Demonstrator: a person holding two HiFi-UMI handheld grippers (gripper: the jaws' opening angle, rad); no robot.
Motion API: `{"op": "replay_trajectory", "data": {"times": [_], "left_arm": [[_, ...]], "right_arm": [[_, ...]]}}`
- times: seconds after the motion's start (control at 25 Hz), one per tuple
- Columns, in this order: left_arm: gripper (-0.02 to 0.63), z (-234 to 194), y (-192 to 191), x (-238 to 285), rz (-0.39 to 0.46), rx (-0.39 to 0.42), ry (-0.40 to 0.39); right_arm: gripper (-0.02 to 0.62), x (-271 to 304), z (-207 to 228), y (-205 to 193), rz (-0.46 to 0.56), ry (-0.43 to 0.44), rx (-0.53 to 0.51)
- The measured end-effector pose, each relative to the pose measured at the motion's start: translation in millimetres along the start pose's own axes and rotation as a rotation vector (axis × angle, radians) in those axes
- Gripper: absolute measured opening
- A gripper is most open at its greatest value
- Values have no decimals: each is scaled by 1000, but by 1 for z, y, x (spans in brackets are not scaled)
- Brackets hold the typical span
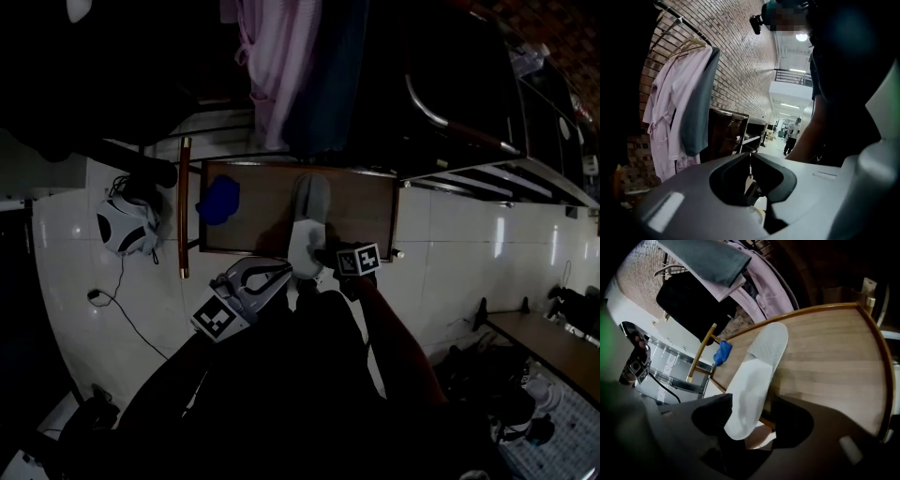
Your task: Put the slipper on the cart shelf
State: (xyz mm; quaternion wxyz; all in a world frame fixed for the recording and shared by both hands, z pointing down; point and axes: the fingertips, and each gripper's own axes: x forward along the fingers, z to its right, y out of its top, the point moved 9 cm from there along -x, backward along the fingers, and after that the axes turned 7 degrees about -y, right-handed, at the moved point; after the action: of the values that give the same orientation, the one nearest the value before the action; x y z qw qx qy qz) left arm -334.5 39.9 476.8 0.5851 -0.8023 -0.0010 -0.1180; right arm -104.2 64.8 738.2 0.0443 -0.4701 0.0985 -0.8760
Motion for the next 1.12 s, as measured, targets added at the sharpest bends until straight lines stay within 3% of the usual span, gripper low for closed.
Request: {"op": "replay_trajectory", "data": {"times": [0.16,0.48,0.6,0.84,1.12], "left_arm": [[12,8,-11,-3,-22,-30,38],[12,22,-28,-18,-33,-74,131],[12,26,-31,-24,-41,-97,160],[12,30,-29,-30,-43,-57,166],[11,36,-19,-18,-25,-49,140]], "right_arm": [[245,15,6,1,-44,61,4],[242,39,14,7,-65,101,77],[182,39,15,8,-70,80,48],[87,20,5,15,0,131,31],[74,-27,-13,4,116,205,28]]}}
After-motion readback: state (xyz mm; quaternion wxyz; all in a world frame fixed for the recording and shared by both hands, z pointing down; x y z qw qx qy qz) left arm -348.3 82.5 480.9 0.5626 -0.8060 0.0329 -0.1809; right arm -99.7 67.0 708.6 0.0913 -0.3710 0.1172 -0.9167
